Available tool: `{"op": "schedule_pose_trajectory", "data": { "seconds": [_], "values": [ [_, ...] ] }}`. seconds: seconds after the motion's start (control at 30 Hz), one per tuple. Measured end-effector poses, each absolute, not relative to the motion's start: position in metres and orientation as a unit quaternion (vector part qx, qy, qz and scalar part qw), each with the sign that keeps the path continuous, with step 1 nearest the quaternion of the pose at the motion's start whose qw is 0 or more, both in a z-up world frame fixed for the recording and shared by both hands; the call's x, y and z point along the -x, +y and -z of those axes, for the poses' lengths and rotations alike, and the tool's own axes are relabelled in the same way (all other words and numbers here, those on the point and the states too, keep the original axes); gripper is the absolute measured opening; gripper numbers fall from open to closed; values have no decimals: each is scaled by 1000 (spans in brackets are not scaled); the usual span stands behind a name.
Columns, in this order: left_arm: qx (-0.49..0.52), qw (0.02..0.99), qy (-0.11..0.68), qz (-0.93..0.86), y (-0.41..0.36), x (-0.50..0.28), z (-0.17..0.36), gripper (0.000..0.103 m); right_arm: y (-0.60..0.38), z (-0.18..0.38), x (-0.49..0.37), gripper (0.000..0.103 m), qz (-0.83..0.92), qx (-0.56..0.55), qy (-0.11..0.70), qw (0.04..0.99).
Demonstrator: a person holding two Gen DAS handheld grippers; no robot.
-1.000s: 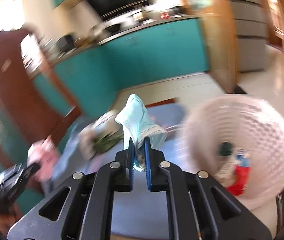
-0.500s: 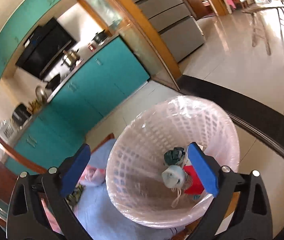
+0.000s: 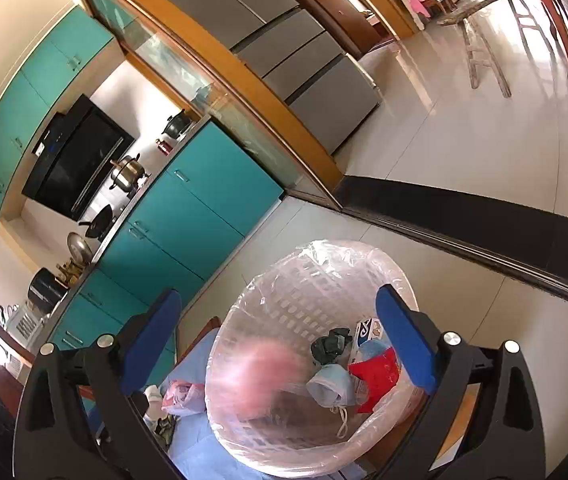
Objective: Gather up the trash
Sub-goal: 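Carry the pink bag with the left tool into the basket and release, then move both open tools back over the chair seat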
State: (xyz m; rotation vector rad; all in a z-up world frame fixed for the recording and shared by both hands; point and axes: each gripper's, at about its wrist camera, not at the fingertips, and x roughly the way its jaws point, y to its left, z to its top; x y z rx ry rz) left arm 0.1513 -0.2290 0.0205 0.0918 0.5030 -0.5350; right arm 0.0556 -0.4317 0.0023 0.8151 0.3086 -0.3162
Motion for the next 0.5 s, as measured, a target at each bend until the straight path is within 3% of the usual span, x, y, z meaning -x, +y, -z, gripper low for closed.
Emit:
{"op": "schedule_pose_trajectory", "data": {
  "seconds": [0.2,0.4,0.5],
  "values": [
    [-71,955,254,137,-124,-123,-11,94,-399,-8,-73,96,121,-334,179,917],
    [-13,957,290,-1,-14,-102,-6,99,-306,-15,-95,96,45,-193,232,952],
    [7,949,314,-25,6,-103,-1,99,-250,-8,-101,96,-3,-124,262,957]
  ]
}}
